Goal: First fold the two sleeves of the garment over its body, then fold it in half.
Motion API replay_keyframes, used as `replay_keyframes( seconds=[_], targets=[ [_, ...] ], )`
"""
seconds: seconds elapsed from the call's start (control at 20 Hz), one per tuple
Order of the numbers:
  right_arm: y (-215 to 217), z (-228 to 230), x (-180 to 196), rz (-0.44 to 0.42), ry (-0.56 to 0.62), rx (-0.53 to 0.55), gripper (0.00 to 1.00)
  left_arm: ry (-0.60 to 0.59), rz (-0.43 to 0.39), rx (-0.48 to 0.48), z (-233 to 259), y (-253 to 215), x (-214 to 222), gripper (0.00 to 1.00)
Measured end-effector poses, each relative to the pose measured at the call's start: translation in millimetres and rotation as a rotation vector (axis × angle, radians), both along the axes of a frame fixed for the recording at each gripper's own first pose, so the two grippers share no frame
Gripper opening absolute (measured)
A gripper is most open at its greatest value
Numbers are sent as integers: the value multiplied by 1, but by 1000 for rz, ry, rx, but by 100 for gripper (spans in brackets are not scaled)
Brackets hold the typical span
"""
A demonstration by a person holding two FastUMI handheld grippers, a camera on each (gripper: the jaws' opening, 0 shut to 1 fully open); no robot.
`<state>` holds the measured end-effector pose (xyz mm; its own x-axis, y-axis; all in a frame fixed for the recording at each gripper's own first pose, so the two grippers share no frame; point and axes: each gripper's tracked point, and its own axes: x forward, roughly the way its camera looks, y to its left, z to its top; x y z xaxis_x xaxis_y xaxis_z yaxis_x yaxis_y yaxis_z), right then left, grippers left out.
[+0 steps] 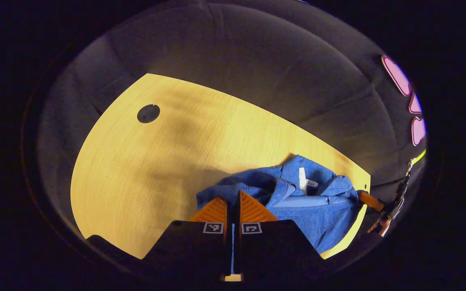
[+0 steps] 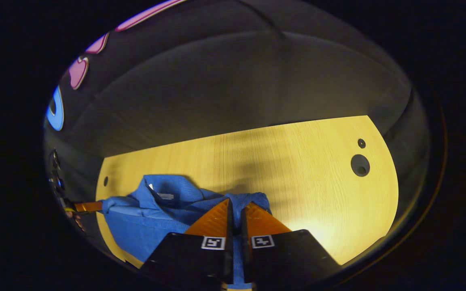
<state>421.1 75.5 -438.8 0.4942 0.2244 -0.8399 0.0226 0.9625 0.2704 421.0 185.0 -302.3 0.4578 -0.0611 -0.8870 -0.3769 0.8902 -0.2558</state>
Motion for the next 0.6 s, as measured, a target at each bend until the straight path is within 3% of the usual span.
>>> replay_keyframes(
  seconds=[0.05,0.1,0.15,0.2,0.3,0.45,0.6],
  targets=[
    [1,-12,2,25,0,-11,18,-15,-8,33,-3,5,6,2],
    [1,-16,4,27,1,-20,34,-31,-27,77,2,12,9,26],
    [5,-16,5,21,-1,-2,34,-43,-32,147,1,22,14,57],
    [12,-13,10,8,-15,29,54,-75,-48,176,13,24,18,88],
    [12,-5,26,-21,-64,49,94,-132,-57,161,29,17,25,85],
    [1,23,43,-73,-157,96,96,-211,-61,123,65,11,17,85],
    [-14,67,50,-106,-251,72,95,-277,-121,166,96,3,6,84]
  ],
)
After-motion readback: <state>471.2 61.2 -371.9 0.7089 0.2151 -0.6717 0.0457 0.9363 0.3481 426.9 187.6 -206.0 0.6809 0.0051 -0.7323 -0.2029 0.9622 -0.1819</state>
